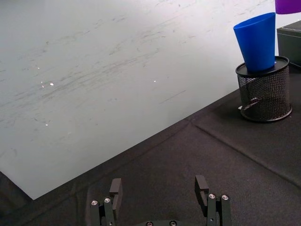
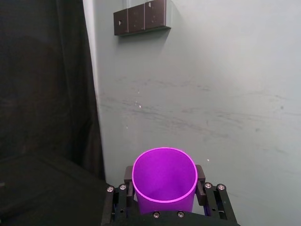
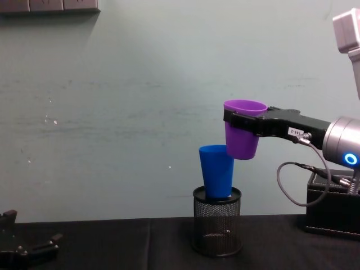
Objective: Pick up one cup with a gripper and tap it against the other cup.
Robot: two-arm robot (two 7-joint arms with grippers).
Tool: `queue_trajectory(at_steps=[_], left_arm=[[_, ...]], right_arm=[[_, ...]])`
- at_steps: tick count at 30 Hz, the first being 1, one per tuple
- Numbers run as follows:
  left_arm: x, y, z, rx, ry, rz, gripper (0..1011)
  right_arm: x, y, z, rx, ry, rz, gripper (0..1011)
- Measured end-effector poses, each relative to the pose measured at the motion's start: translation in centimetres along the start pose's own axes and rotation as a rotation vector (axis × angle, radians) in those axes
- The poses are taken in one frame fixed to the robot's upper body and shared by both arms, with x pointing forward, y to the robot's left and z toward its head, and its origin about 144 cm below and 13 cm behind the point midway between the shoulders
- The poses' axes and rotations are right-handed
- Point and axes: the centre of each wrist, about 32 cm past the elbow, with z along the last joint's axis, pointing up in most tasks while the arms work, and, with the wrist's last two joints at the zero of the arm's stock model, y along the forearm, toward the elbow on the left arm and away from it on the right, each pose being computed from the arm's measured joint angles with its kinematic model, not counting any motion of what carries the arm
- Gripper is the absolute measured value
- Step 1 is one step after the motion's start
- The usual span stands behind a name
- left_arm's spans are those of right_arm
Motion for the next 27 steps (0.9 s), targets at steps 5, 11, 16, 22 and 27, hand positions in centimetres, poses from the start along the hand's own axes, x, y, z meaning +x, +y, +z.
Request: queue_trajectory(at_steps=[5, 11, 16, 22, 27], left_arm=[[0.0, 0.0, 0.0, 0.0, 0.0, 0.0, 1012], [0.0, 0.0, 0.0, 0.0, 0.0, 0.0, 1012], [0.0, 0.0, 0.0, 0.0, 0.0, 0.0, 1011], [0.0, 0.0, 0.0, 0.0, 0.0, 0.0, 1011], [0.0, 0.0, 0.0, 0.0, 0.0, 0.0, 1011]], right_arm=[[-0.1, -0.1, -0.4, -0.011, 0.007, 0.001, 735], [0.1, 0.0, -0.9, -0.022, 0.017, 0.0, 735], [0.3, 0.4, -1.3, -0.023, 0.027, 0.004, 735], [0.3, 0.5, -1.4, -0.024, 0.03, 0.008, 735], [0.3, 0.5, -1.4, -0.023, 0.031, 0.008, 735]])
